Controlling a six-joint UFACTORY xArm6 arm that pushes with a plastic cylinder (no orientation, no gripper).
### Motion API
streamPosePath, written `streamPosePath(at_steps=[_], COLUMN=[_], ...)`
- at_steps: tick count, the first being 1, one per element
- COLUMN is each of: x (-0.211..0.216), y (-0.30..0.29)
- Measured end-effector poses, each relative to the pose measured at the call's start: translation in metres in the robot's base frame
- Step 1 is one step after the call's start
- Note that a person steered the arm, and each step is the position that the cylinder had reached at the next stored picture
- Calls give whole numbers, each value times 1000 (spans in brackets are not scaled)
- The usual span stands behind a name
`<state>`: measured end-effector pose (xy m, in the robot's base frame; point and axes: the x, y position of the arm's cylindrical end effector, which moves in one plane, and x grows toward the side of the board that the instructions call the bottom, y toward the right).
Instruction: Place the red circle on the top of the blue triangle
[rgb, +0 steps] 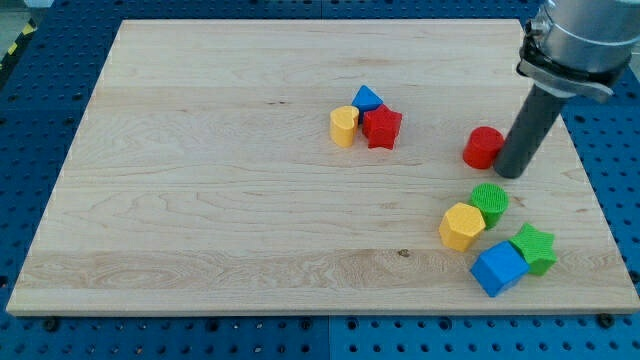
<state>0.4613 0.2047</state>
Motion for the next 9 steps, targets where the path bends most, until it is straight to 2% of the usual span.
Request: streamPosePath(at_steps=[2, 5, 7, 8, 9], x=[-43, -23, -54, -40, -4], y=[-14, -15, -18, -19, -18])
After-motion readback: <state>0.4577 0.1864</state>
